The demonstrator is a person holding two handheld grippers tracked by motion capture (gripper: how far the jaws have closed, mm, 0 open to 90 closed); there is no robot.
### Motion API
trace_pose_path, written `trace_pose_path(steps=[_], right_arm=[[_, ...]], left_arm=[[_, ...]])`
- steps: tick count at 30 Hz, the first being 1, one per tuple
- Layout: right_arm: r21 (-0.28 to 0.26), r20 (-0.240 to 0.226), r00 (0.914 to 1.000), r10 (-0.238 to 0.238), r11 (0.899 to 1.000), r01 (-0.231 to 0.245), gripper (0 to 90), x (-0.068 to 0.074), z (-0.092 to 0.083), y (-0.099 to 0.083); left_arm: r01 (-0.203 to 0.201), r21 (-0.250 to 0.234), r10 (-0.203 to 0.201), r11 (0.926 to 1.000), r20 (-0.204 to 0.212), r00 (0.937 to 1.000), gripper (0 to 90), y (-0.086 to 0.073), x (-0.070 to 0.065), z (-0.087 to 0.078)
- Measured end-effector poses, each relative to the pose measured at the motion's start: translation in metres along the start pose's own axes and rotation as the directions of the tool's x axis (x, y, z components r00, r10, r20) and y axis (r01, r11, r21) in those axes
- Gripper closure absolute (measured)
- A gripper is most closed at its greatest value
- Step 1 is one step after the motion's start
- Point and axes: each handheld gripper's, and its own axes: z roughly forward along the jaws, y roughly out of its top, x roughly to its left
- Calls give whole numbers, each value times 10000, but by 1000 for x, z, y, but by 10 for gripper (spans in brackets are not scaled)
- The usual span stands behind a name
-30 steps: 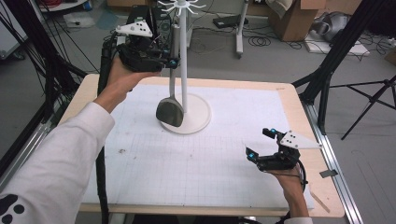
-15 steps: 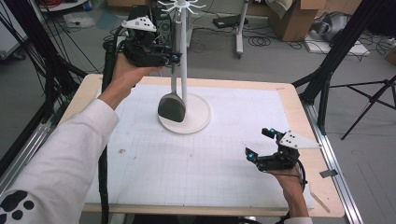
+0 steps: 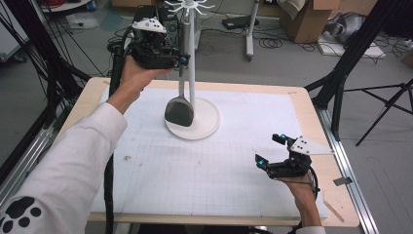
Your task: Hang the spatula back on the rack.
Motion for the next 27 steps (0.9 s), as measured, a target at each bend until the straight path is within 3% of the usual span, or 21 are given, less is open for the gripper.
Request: trace_pose_path(steps=[6,8,10,13,17,27], right_arm=[[49,-38,10000,44,10000,-43,2,1,1,0],[22,-34,10000,34,10000,-34,2,0,1,0],[-35,-52,10000,1,10000,-2,1,0,0,0],[-64,-13,10000,-13,10000,13,2,-1,1,0],[-22,-39,10000,28,10000,-28,2,-1,1,0],[-14,-33,10000,-16,10000,16,1,-3,1,-1]], left_arm=[[108,283,-108,9995,3,9999,708,-2,1,3],[-130,-17,130,9999,-11,9999,694,-1,1,0],[-78,-369,79,9993,23,10000,662,2,-1,-3],[-365,-75,366,9993,66,9993,652,2,-1,-8],[-321,-170,324,9993,179,9993,639,0,0,-16],[-472,-524,496,9975,452,9977,591,-23,-13,-41]])
